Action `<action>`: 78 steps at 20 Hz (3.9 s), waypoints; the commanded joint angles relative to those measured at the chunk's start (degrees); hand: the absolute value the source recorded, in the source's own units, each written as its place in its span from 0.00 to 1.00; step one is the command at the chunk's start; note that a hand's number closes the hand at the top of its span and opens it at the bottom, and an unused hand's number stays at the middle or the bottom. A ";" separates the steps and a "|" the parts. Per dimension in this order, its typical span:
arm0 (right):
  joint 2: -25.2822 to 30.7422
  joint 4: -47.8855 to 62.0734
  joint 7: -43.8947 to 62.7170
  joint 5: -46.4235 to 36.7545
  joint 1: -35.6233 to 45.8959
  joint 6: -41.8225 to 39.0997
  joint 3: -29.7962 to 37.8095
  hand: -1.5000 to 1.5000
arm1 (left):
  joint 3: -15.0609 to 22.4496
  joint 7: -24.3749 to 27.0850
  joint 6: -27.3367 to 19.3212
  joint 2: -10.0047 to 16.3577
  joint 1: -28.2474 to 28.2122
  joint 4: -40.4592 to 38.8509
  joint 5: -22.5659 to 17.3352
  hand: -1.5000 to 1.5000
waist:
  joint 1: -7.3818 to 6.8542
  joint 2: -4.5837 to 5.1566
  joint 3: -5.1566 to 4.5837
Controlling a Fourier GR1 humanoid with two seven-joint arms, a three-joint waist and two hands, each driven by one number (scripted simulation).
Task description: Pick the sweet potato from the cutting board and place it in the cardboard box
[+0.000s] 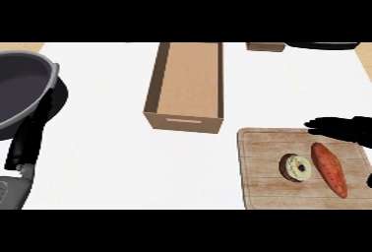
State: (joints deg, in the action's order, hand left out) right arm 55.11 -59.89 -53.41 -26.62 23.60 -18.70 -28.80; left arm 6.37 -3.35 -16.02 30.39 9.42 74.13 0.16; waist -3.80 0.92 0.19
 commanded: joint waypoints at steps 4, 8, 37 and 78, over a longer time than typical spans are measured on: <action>-5.93 13.66 -10.04 -9.16 9.16 -1.03 -5.71 0.00 | -1.78 1.36 0.52 -0.40 -0.69 -1.81 0.51 0.50 | 1.57 -0.34 -0.11; -9.23 15.65 -9.75 -11.20 11.45 -0.34 -7.12 0.00 | -3.66 1.14 1.47 -0.14 -1.39 -1.77 -0.29 0.50 | 2.21 -0.57 -0.15; -6.84 13.39 -9.96 -13.34 6.58 3.58 -11.30 0.00 | -7.88 -0.95 5.21 -0.11 -3.66 1.72 2.36 0.50 | 3.29 -0.86 -0.17; -27.77 44.53 -9.10 -6.04 48.38 15.84 20.03 1.00 | -7.70 0.75 6.27 -5.16 2.74 -1.94 7.16 0.50 | -1.15 1.05 -0.12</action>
State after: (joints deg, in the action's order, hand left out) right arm 29.69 -17.75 -58.42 -33.41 68.46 1.04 -9.50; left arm -0.67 -3.03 -9.87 24.86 11.07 73.97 7.10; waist -5.54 2.03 0.15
